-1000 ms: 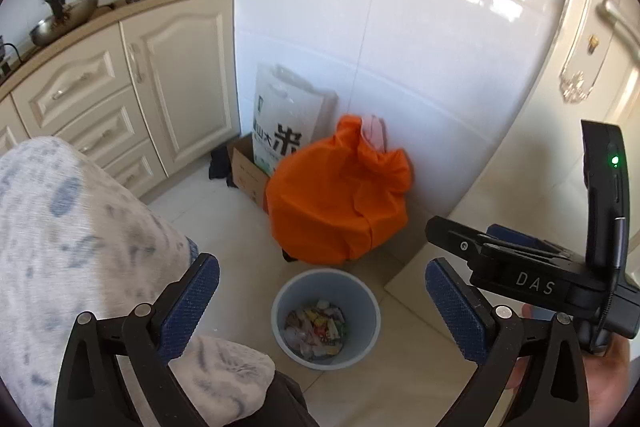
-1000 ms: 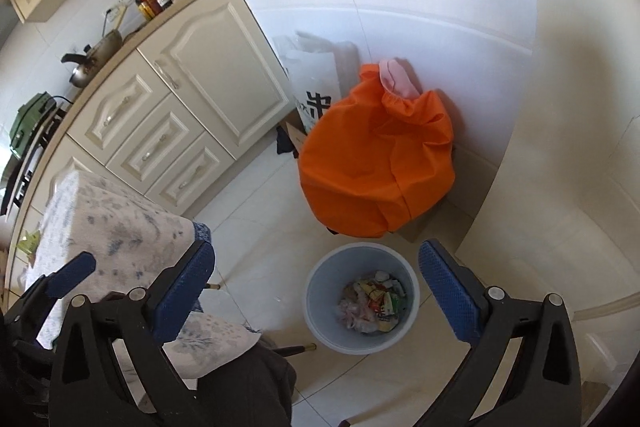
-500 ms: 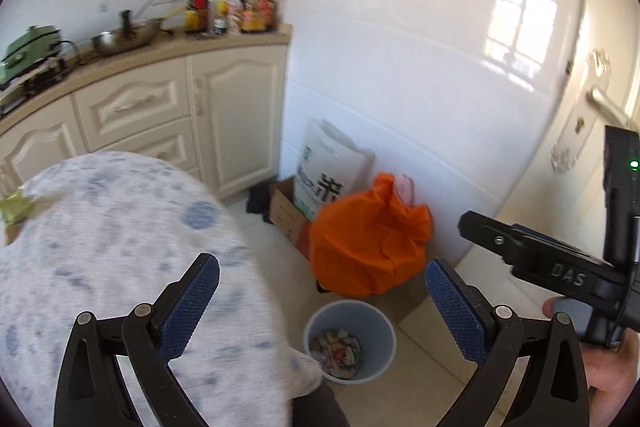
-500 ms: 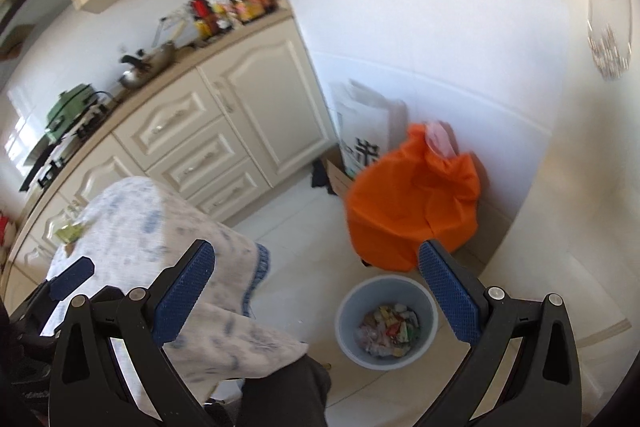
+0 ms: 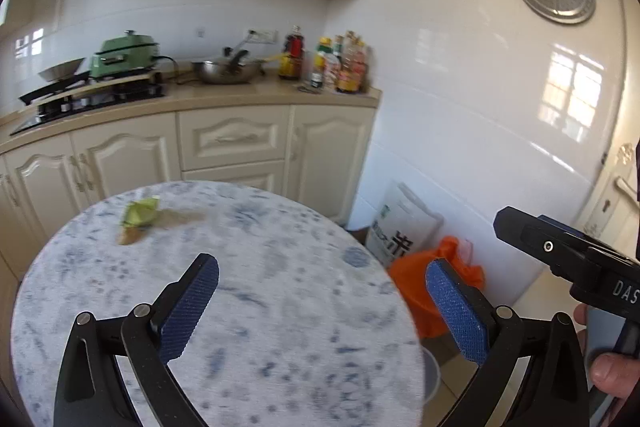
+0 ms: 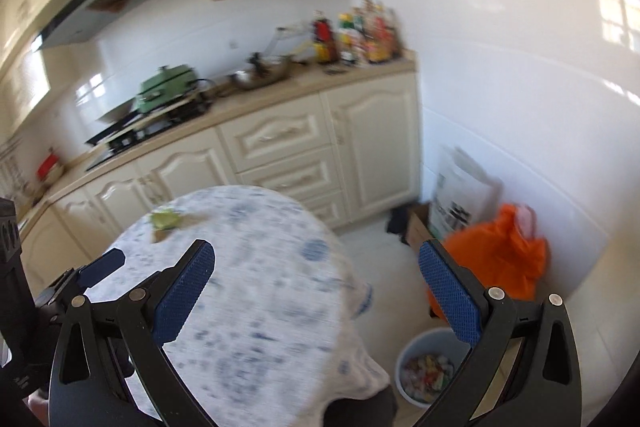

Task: Collect trash
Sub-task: 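Move both open grippers back over the table, then grasp the green bag with the right gripper while the left grasps the small brown lump, then carry green bag and brown lump over the blue bin and open both grippers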

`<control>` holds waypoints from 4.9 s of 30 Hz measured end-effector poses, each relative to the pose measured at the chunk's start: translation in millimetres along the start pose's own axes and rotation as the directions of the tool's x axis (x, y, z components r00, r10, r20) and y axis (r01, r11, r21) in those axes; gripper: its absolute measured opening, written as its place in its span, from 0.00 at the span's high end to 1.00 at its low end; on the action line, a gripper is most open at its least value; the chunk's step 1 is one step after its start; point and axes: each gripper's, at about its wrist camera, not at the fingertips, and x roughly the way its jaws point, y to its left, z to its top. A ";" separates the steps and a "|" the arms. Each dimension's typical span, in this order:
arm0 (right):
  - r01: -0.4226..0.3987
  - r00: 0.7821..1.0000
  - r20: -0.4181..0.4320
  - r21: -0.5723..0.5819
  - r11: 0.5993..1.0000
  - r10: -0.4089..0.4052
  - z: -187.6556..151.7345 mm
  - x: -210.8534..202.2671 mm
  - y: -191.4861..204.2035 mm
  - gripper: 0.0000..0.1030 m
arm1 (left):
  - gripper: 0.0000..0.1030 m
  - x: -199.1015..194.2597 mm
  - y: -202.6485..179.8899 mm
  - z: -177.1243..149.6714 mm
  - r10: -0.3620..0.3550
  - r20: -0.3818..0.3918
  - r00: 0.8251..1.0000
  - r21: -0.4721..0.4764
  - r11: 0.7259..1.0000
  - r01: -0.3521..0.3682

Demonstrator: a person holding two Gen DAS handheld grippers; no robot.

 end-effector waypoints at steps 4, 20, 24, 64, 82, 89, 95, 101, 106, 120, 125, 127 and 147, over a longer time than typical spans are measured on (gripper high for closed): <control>-0.076 0.997 0.005 -0.057 0.996 0.076 5.2 8.4 43.8 0.00 | 0.01 -26.6 34.8 2.9 0.072 0.044 0.996 -0.038 0.997 -0.071; -0.266 0.962 -0.121 -0.219 0.939 0.244 2.4 107.8 168.3 0.00 | 0.01 -33.7 145.2 -0.1 0.349 0.005 0.937 -0.140 0.928 -0.345; -0.282 0.954 -0.171 -0.223 0.933 0.248 2.7 146.6 183.1 0.00 | 0.01 5.4 165.3 11.5 0.360 -0.040 0.932 -0.123 0.924 -0.362; -0.376 0.873 -0.392 -0.161 0.913 0.290 -5.4 296.9 169.5 0.64 | 0.45 258.8 254.0 54.9 0.310 -0.330 0.892 -0.052 0.937 -0.345; -0.333 0.910 -0.291 -0.093 0.938 0.294 -19.8 185.9 111.2 0.64 | 0.75 164.1 188.2 36.7 0.216 -0.212 0.953 -0.081 0.968 -0.238; -0.301 0.937 -0.213 -0.083 0.950 0.279 -18.7 119.6 86.9 0.64 | 0.75 90.0 135.5 23.7 0.173 -0.105 0.979 -0.082 0.980 -0.181; -0.268 0.956 -0.145 -0.090 0.959 0.254 -17.7 69.8 67.6 0.64 | 0.75 32.6 93.7 18.6 0.133 -0.026 0.991 -0.074 0.988 -0.135; -0.234 0.971 -0.076 -0.089 0.968 0.228 -14.5 24.3 45.9 0.64 | 0.75 -11.1 57.1 15.8 0.068 0.042 0.997 -0.062 0.996 -0.065; -0.191 0.982 -0.011 -0.082 0.978 0.191 -11.3 -12.6 26.5 0.64 | 0.75 -37.2 26.5 12.1 0.011 0.083 0.996 -0.046 0.999 -0.007; -0.006 0.998 0.066 0.048 0.999 0.002 -31.3 -76.5 -75.0 0.64 | 0.75 -30.7 -71.4 0.5 -0.208 0.052 0.977 0.060 0.977 0.205; 0.079 0.996 0.026 0.132 0.988 -0.083 -51.2 -72.3 -132.7 0.64 | 0.75 7.6 -110.9 -9.5 -0.269 -0.049 0.962 0.099 0.957 0.272; 0.105 0.994 -0.005 0.168 0.980 -0.106 -61.0 -64.2 -156.6 0.64 | 0.74 28.5 -127.5 -14.4 -0.288 -0.100 0.952 0.111 0.948 0.298; 0.206 0.939 -0.339 0.434 0.877 -0.052 -165.6 93.0 -307.5 0.58 | 0.56 257.2 -249.2 -75.5 -0.214 -0.555 0.804 0.106 0.940 0.323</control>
